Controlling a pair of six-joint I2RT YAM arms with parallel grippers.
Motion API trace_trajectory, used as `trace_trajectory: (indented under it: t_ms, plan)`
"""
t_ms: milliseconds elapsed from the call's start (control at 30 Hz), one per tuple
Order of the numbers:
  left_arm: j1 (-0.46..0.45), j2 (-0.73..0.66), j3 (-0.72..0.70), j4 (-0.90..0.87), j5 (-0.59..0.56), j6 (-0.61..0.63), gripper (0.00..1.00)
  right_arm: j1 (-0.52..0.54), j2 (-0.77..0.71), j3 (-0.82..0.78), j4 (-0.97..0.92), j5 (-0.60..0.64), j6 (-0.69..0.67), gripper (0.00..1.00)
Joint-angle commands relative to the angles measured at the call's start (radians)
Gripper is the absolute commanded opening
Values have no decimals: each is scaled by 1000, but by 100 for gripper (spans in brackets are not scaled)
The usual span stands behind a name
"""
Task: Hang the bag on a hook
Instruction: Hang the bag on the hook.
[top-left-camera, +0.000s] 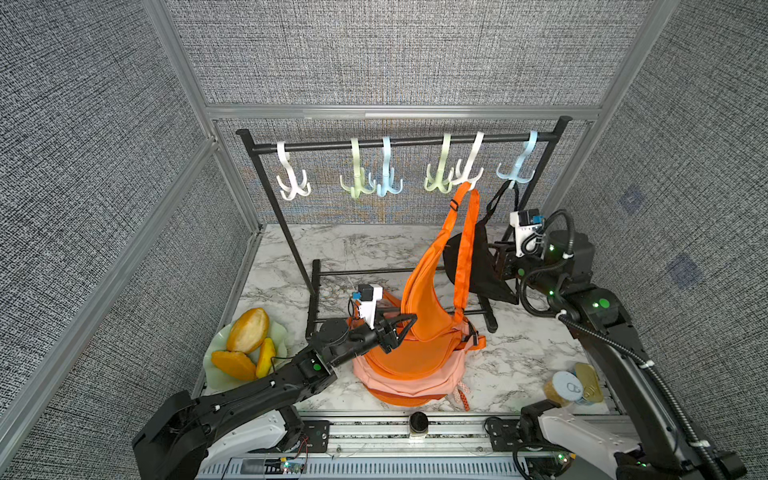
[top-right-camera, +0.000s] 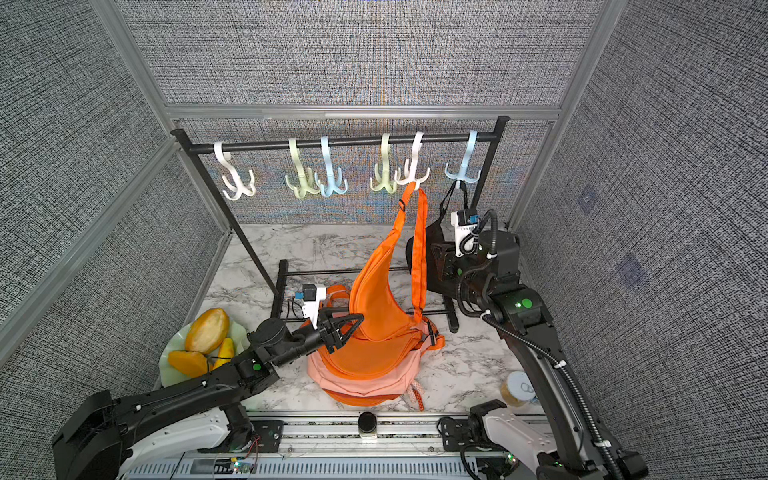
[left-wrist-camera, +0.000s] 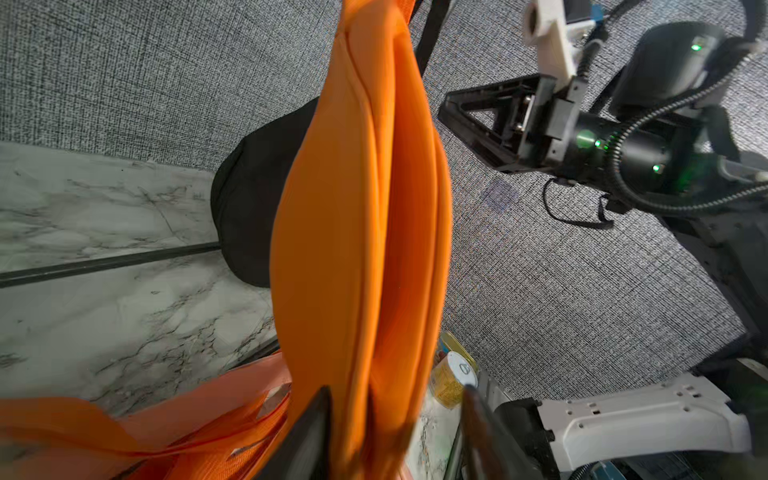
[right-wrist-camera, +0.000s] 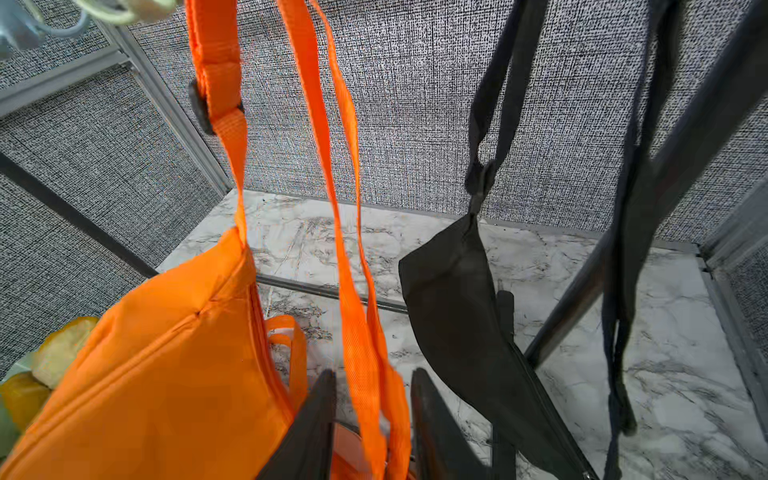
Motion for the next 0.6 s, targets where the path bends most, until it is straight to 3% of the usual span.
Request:
trace_trajectory:
  t_ms: [0,100,267,433,567]
  plan:
    - [3,23,34,18,-55,-1,80,20,-57,-46,34,87,12,34]
    - [14,38,67,-69,-99,9,86,39,-103,-87,34,103,15,36]
    - [36,73,88,-89,-99,-5,88,121,-182,-246,128,70,72,38]
    - [42,50,85,-106,-97,8,87,284,-200,-362,108,206,40,50]
    - [64,-17,71,-178,-134,8,88,406,-192,-373,34,198,-1,66]
